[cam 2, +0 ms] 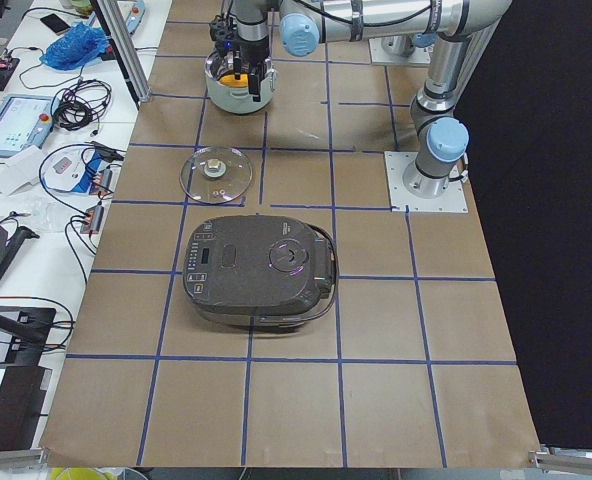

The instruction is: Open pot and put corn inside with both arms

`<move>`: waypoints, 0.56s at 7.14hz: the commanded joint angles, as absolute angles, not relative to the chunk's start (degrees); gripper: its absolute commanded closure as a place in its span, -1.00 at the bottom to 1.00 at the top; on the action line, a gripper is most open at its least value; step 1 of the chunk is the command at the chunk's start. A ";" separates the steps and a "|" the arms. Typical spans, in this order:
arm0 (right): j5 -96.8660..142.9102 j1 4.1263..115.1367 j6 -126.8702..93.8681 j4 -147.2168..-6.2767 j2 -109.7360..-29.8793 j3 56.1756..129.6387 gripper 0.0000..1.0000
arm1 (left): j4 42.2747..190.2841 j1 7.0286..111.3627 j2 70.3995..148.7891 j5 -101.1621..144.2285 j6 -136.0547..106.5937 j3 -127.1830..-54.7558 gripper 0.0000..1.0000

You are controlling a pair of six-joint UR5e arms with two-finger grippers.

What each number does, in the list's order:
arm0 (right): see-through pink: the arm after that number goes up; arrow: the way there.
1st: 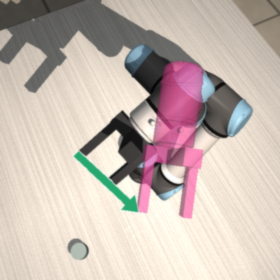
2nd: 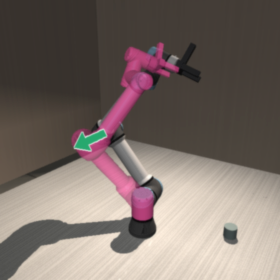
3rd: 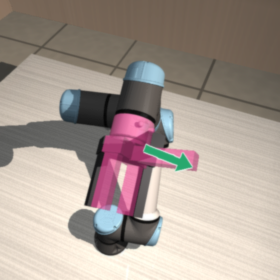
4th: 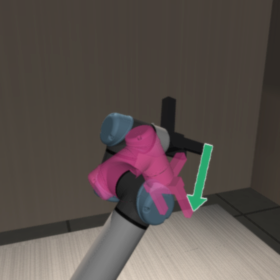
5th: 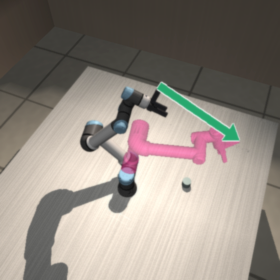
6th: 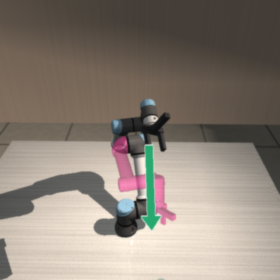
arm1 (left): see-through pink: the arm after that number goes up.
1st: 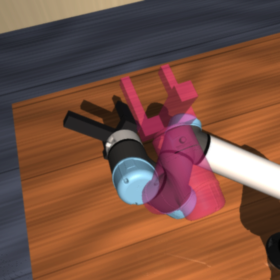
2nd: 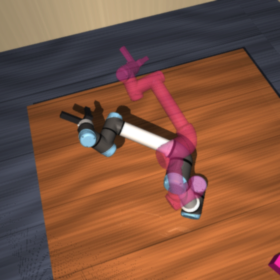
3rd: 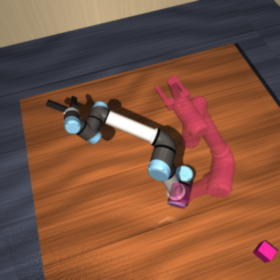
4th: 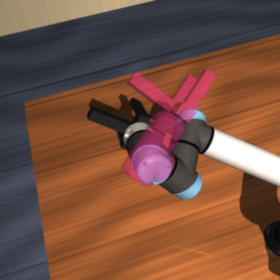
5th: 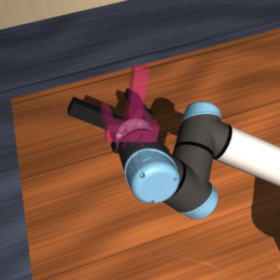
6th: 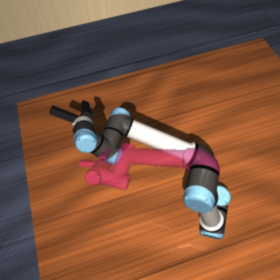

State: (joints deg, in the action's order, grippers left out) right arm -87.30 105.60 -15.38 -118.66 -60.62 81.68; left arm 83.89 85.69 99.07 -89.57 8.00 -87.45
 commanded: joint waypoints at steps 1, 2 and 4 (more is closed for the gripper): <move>-87.10 100.75 -15.21 -104.40 -73.58 82.35 -1.00 | 78.35 85.43 102.90 -89.47 8.00 -86.57 -1.00; -87.10 97.94 -14.51 -96.67 -78.44 82.35 -1.00 | 74.40 85.43 106.49 -89.47 7.91 -86.22 -1.00; -87.98 95.37 -10.92 -85.41 -87.06 82.70 -1.00 | 72.34 85.34 112.47 -89.47 8.08 -80.80 -1.00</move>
State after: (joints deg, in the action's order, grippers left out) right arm -87.59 96.97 -13.04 -93.23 -81.75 82.50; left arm 73.64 85.40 108.79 -89.44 7.96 -83.97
